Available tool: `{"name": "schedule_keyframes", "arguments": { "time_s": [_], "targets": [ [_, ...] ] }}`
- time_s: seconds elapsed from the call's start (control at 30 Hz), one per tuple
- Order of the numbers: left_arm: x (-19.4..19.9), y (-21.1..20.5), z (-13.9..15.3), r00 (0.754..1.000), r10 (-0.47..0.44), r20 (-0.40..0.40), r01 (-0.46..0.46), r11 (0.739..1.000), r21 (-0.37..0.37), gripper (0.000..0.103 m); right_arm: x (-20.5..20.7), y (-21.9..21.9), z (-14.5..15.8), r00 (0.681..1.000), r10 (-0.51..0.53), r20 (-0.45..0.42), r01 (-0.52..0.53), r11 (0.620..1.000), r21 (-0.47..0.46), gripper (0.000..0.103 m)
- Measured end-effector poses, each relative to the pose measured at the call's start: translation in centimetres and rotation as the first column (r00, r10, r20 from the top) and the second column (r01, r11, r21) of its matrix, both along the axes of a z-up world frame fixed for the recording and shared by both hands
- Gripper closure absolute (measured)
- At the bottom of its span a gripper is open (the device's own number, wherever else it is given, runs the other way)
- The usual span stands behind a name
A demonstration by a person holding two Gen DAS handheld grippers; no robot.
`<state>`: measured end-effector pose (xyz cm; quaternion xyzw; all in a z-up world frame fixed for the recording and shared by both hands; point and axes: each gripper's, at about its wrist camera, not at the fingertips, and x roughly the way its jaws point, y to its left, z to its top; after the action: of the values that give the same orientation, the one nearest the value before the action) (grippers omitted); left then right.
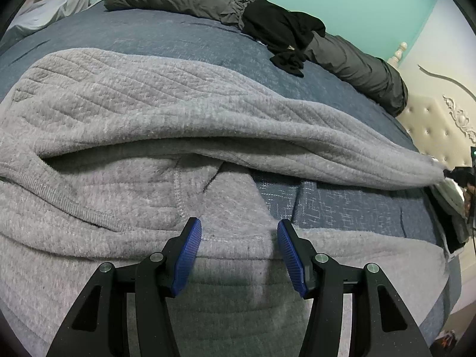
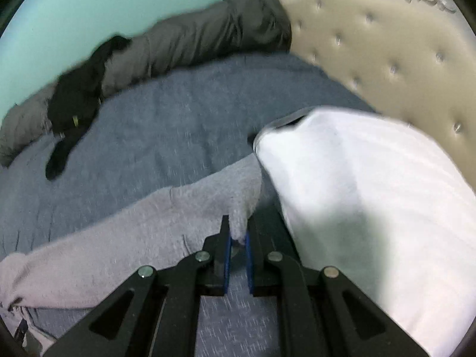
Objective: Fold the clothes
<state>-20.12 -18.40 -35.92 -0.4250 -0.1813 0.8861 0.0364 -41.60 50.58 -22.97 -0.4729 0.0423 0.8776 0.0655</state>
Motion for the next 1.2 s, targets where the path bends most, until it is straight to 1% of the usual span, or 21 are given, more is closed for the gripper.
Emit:
{"name": "schedule_keyframes", "arguments": {
  "time_s": [0.1,0.2,0.23,0.33,0.43,0.47,0.5,0.53,0.57,0.6,0.63,0.67,0.7,0.77,0.83,0.9,0.97,1.0,1.1,1.2],
  "targets": [
    [0.1,0.0,-0.1,1.0,-0.001,-0.002,0.001,1.0,-0.003,0.046,0.1,-0.6,-1.7,0.998,0.007,0.057,-0.008,1.0,0.022,0.095],
    [0.1,-0.1,-0.1,1.0,0.0,-0.002,0.0,1.0,0.0,0.046,0.0,-1.4,-3.7,0.991,0.015,0.131,-0.025,0.997,0.074,0.095],
    [0.0,-0.2,-0.1,1.0,0.001,-0.002,-0.001,1.0,-0.001,0.046,0.0,-1.7,-4.0,0.991,0.019,0.134,-0.031,0.995,0.09,0.095],
    [-0.3,-0.1,-0.1,1.0,0.001,-0.001,-0.001,1.0,-0.001,0.046,0.3,-2.6,-4.1,0.995,0.026,0.091,-0.04,0.988,0.147,0.093],
    [-0.3,-0.2,-0.2,1.0,0.002,-0.002,-0.002,1.0,0.003,0.046,0.0,-3.5,-4.7,0.991,-0.001,0.135,-0.029,0.975,0.219,0.085],
    [-0.3,-0.3,-0.1,1.0,0.002,-0.002,-0.002,1.0,0.006,0.046,0.2,-3.8,-4.6,0.992,0.006,0.129,-0.037,0.971,0.237,0.084],
    [-0.3,-0.4,-0.1,1.0,0.003,-0.003,-0.003,1.0,0.011,0.046,0.6,-4.3,-4.2,0.994,0.019,0.106,-0.044,0.969,0.241,0.083],
    [-0.3,-0.5,0.0,1.0,0.005,-0.004,-0.005,1.0,0.014,0.046,1.1,-4.7,-3.7,0.996,0.03,0.079,-0.049,0.969,0.243,0.079],
    [-0.3,-0.6,0.1,1.0,0.008,-0.005,-0.007,1.0,0.015,0.046,1.4,-5.0,-3.3,0.998,0.033,0.06,-0.047,0.968,0.246,0.073],
    [-0.2,-0.7,0.2,1.0,0.01,-0.007,-0.01,1.0,0.015,0.046,1.9,-5.5,-2.8,0.999,0.036,0.037,-0.044,0.967,0.25,0.069],
    [-0.1,-0.8,0.3,1.0,0.013,-0.008,-0.013,1.0,0.016,0.046,2.5,-6.0,-2.2,0.999,0.041,0.011,-0.043,0.966,0.254,0.06],
    [0.0,-0.9,0.4,1.0,0.016,-0.011,-0.016,1.0,0.017,0.046,3.0,-6.6,-1.6,0.999,0.051,-0.018,-0.045,0.968,0.247,0.053],
    [0.1,-1.0,0.4,1.0,0.02,-0.013,-0.02,1.0,0.017,0.046,3.2,-7.1,-1.1,0.997,0.068,-0.043,-0.057,0.973,0.224,0.053],
    [0.1,-1.2,0.5,1.0,0.024,-0.016,-0.023,1.0,0.021,0.046,3.4,-9.0,-0.2,0.987,0.137,-0.085,-0.123,0.98,0.155,0.053],
    [0.3,-1.4,0.7,0.999,0.029,-0.021,-0.028,0.999,0.02,0.046,3.2,-12.0,0.6,0.97,0.215,-0.113,-0.205,0.975,0.092,0.053],
    [0.4,-1.6,0.8,0.999,0.034,-0.025,-0.034,0.999,0.015,0.046,2.7,-15.3,1.1,0.947,0.293,-0.128,-0.296,0.955,0.001,0.053],
    [0.5,-1.9,0.8,0.999,0.04,-0.026,-0.04,0.999,0.008,0.046,1.6,-19.2,0.9,0.922,0.369,-0.121,-0.379,0.922,-0.08,0.053],
    [0.6,-2.1,0.8,0.999,0.042,-0.026,-0.042,0.999,0.008,0.046,1.0,-21.6,0.6,0.904,0.413,-0.114,-0.424,0.898,-0.114,0.053],
    [0.8,-2.7,0.8,0.998,0.054,-0.026,-0.053,0.998,0.016,0.046,-0.1,-28.8,-0.6,0.85,0.521,-0.074,-0.526,0.834,-0.169,0.053],
    [0.7,-3.0,0.5,0.999,0.05,-0.017,-0.05,0.998,0.026,0.046,-1.0,-35.9,-2.2,0.783,0.622,-0.025,-0.611,0.761,-0.218,0.053]
  ]
}}
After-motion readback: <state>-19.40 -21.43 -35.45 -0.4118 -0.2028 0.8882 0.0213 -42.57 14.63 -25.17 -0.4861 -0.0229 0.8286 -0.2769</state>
